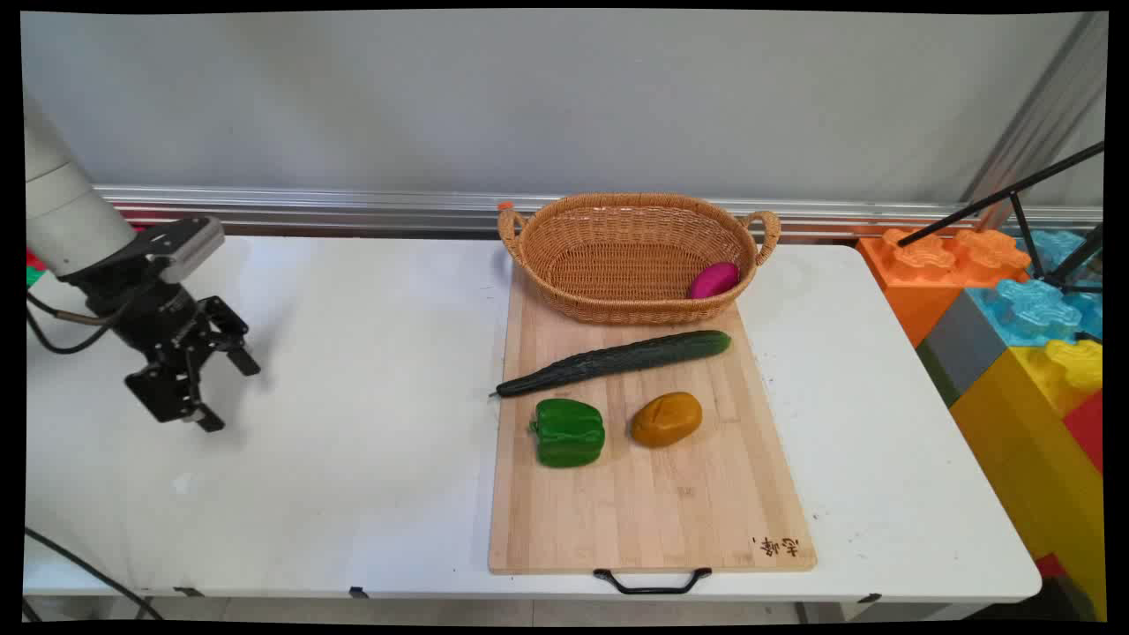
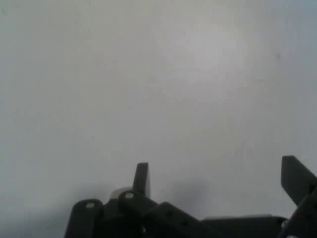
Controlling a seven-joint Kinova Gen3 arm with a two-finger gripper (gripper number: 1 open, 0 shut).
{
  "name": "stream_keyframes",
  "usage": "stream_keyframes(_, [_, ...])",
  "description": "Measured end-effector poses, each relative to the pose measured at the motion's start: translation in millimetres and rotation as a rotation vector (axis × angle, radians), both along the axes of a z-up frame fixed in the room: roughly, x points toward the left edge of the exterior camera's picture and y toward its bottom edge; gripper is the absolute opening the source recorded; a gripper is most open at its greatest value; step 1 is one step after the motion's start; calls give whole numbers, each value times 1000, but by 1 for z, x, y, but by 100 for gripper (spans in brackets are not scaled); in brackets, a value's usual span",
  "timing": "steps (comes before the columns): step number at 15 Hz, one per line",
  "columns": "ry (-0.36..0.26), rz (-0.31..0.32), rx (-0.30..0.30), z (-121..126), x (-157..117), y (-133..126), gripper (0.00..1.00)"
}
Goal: Pick up the potato from the cutting board
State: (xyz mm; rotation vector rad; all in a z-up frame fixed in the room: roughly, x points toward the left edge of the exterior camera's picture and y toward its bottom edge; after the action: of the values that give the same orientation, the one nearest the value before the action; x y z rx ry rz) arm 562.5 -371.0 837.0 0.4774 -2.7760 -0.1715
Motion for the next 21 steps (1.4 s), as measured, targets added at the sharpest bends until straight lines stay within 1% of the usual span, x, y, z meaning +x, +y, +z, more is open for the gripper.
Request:
stream_keyframes(4, [13,56,-29,13,-33,-7,100])
stream_keyframes(8, [8,111,-50,27,-65,-16,100])
stream_keyframes(14, [-7,233,-64,57,-129,-28,100])
stream_keyframes(18, [-16,281,-70,74,-171,-34,100])
stream_keyframes(21, [-16,309,-74,81,-198,-38,100])
